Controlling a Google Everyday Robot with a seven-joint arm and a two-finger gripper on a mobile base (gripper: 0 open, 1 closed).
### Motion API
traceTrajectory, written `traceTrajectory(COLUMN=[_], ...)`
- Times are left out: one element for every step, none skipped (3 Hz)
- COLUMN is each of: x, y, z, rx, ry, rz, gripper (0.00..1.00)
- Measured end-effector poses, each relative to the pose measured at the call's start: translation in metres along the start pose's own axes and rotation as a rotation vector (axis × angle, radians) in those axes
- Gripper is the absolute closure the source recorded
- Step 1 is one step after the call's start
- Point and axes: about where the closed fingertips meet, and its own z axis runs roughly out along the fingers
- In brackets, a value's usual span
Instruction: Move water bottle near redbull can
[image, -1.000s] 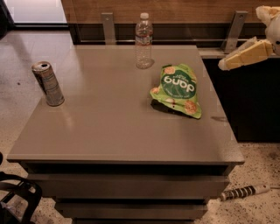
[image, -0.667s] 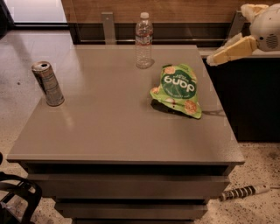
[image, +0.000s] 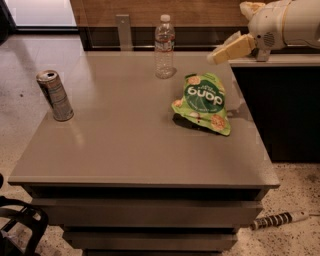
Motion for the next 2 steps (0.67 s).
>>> traceTrajectory(x=[-0.003,-0.006], y=[-0.005,-0.012], z=[0.033,0.063], rx=[-0.013,-0.039], ry=[-0.046,-0.088], rz=[0.026,0.067], gripper=[0.00,0.00])
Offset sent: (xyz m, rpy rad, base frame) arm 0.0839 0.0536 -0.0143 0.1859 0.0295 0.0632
